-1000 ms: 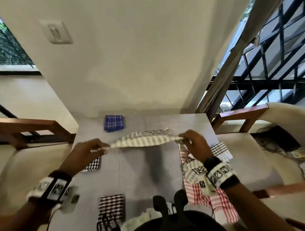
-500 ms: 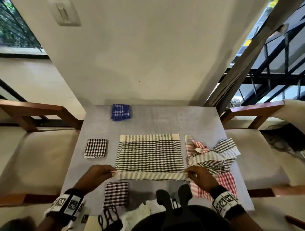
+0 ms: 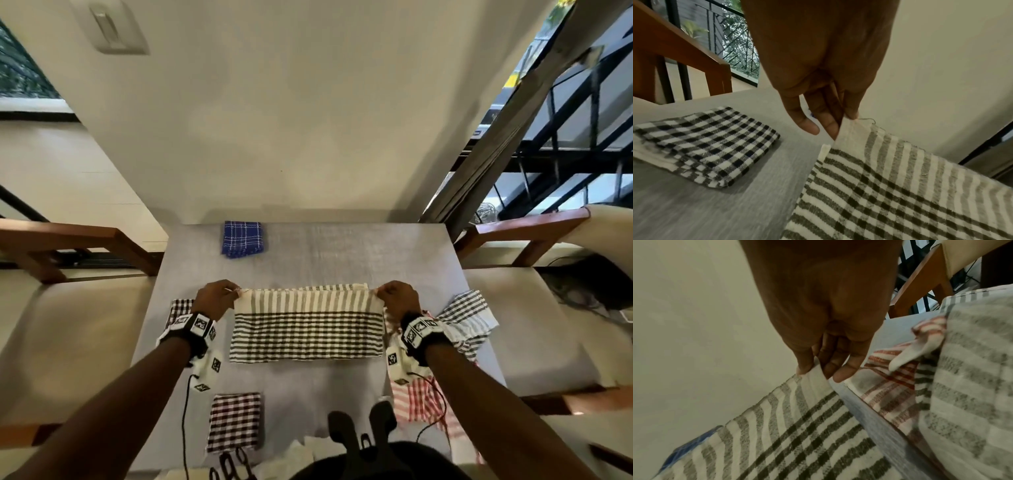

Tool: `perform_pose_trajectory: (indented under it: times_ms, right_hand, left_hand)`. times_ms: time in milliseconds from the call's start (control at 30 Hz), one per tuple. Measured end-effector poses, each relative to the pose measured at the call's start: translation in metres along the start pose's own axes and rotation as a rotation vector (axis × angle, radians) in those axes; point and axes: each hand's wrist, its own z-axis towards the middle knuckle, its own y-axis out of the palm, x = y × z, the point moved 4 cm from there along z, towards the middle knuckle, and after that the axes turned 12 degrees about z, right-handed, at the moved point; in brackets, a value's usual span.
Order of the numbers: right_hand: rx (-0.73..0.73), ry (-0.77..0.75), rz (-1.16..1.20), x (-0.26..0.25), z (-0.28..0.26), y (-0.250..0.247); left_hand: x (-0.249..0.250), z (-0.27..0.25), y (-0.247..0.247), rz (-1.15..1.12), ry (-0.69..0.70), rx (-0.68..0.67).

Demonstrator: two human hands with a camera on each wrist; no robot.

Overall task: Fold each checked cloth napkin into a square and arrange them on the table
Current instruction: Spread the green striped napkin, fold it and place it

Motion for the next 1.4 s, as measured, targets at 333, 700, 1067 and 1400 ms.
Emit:
perform_pose_trajectory:
  times_ms: [333,700,1067,1400]
  right_hand:
    - [0.025,0.04,-0.102,0.036,0.063,0.052]
    - [0.076,-0.442,-0.228,0.0,-0.043,0.118]
    - [-0.155,-0.406,-0.534,0.025,-0.068,0.19]
    - [-0.247,-0.512,-0.46,-0.024,-0.064,0.214]
  left_hand:
    - [-0.021,0.057,0.048,0.119,-0.141,-0.027]
    - [0.052,-0.027,0.108,0.35,0.382,0.209]
    - [0.027,-0.04,0.168,0.641,0.31,0.023]
    - [0.052,-0.033,0.155,0.609,0.332,0.075]
